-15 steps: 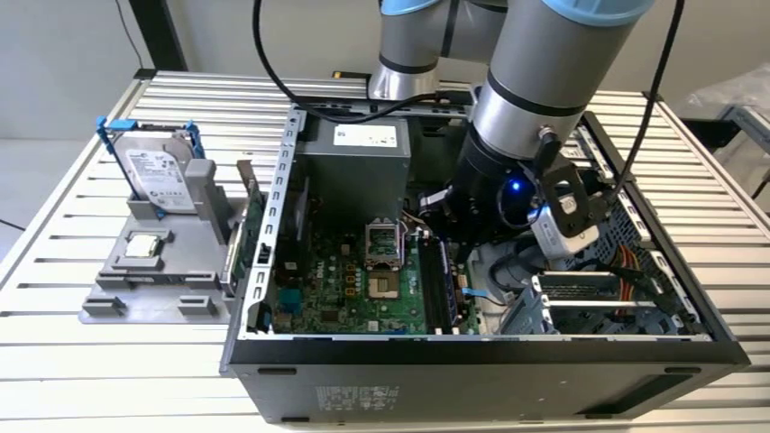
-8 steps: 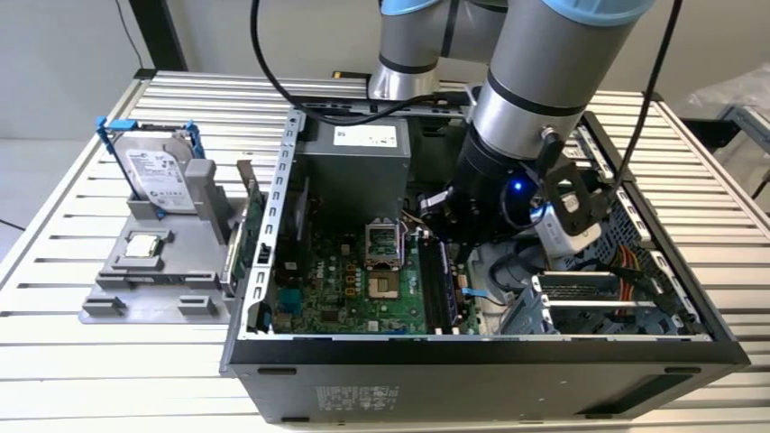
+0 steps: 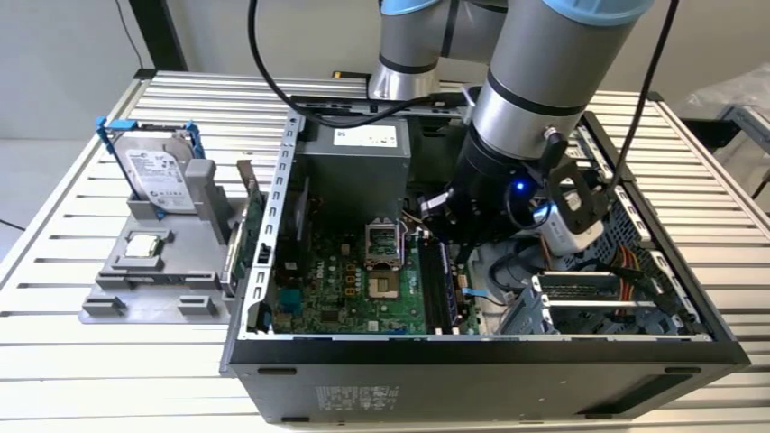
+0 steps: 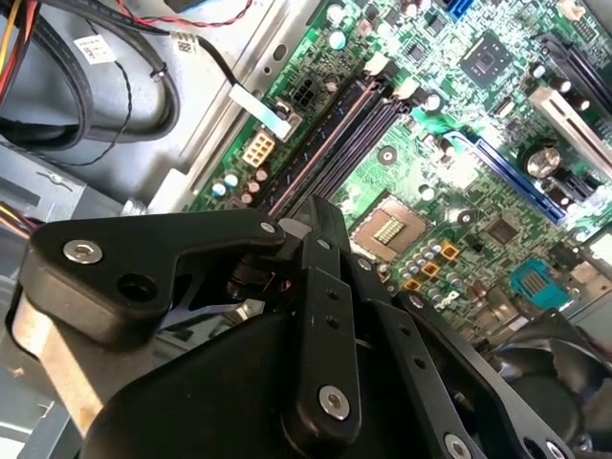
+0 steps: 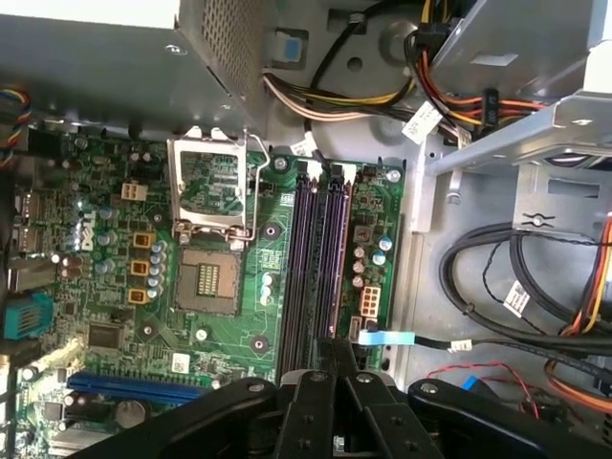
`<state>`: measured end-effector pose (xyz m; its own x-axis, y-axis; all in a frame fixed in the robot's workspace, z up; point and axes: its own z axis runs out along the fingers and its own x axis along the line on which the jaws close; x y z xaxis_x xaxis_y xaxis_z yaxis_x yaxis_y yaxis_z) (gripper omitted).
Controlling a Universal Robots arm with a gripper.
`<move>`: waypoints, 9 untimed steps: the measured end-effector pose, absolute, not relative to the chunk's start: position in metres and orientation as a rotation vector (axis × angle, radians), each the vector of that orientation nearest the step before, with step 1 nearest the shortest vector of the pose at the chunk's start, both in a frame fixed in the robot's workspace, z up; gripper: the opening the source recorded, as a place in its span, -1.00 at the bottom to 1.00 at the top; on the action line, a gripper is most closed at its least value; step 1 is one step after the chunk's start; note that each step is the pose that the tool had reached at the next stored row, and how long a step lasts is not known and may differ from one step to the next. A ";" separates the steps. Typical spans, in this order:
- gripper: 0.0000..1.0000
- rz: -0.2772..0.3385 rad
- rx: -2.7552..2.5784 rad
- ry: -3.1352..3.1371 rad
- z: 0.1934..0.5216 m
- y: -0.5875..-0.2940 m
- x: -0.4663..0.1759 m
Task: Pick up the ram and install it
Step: 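Press down the ram until it locks into place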
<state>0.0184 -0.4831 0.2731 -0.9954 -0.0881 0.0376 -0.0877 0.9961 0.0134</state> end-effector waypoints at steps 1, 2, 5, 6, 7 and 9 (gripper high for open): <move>-1.00 -0.018 0.145 -3.100 0.273 -0.483 0.018; -1.00 -0.018 0.154 -3.099 0.273 -0.483 0.018; -1.00 -0.017 0.178 -3.098 0.273 -0.483 0.018; -1.00 -0.017 0.187 -3.098 0.273 -0.483 0.018; -1.00 -0.017 0.195 -3.097 0.273 -0.483 0.018; -1.00 -0.017 0.212 -3.096 0.273 -0.483 0.018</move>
